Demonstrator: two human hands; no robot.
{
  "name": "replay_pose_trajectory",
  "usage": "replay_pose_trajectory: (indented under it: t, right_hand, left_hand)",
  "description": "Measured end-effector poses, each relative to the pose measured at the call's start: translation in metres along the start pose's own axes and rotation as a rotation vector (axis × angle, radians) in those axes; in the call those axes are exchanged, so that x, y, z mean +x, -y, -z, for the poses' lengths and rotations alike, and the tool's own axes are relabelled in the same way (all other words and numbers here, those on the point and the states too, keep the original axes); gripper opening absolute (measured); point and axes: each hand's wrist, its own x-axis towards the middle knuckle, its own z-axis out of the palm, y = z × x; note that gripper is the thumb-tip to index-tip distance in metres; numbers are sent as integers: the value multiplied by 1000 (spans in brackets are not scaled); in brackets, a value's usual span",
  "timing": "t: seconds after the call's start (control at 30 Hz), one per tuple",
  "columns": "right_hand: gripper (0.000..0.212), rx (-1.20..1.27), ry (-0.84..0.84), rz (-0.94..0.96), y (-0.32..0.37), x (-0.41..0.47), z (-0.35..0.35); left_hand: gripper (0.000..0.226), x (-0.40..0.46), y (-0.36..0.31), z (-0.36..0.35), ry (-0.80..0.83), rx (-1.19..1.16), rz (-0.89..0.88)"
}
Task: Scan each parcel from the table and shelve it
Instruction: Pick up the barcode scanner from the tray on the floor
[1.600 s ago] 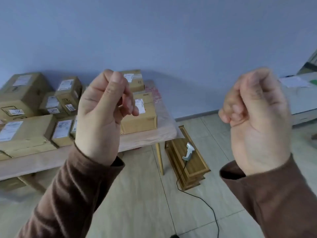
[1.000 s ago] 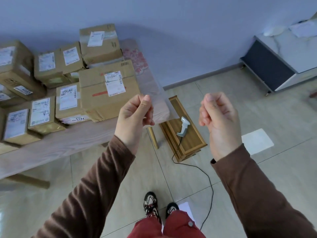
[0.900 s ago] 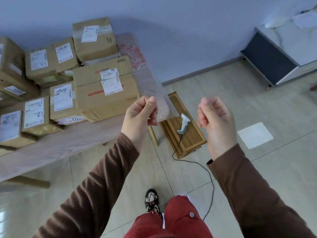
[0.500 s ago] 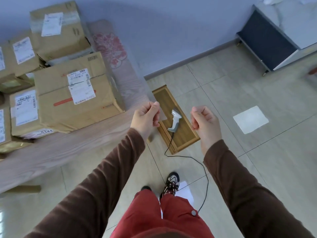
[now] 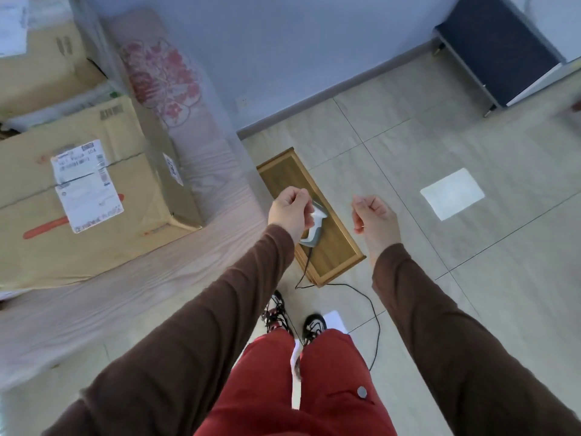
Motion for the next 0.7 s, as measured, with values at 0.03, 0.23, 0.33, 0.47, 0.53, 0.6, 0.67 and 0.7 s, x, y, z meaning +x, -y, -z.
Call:
replay_pose_trajectory:
  t: [0.03,0.23,0.33,0.47,0.53,0.6,0.67,0.7]
  right_hand:
    - [22,3,-7,-21,-6,9,-1]
    - [5,-11,-13,-193,-55,65,3]
    - [13,-40,23,-266,-86,92,6]
    - [27,-73,81,-350,-123,128,4]
    - [29,-95,119,-380,-143,145,1]
    - [21,-111,147,-412,-163,163,-3]
    - [14,-134,177,-443,-183,178,-9]
    - [16,-155,199,-453,-193,185,-12]
  left_hand:
    - [24,10,5,-7,-2,-20,31]
    - [33,57,49,-44,-17,133,97]
    - [40,79,80,-60,-45,213,152]
    - [44,109,124,-74,-89,297,209]
    - [46,126,146,-77,-122,349,197]
    - [49,145,168,-77,-142,396,192]
    - [54,165,189,-74,-137,455,202]
    - [58,175,199,-72,-130,494,210]
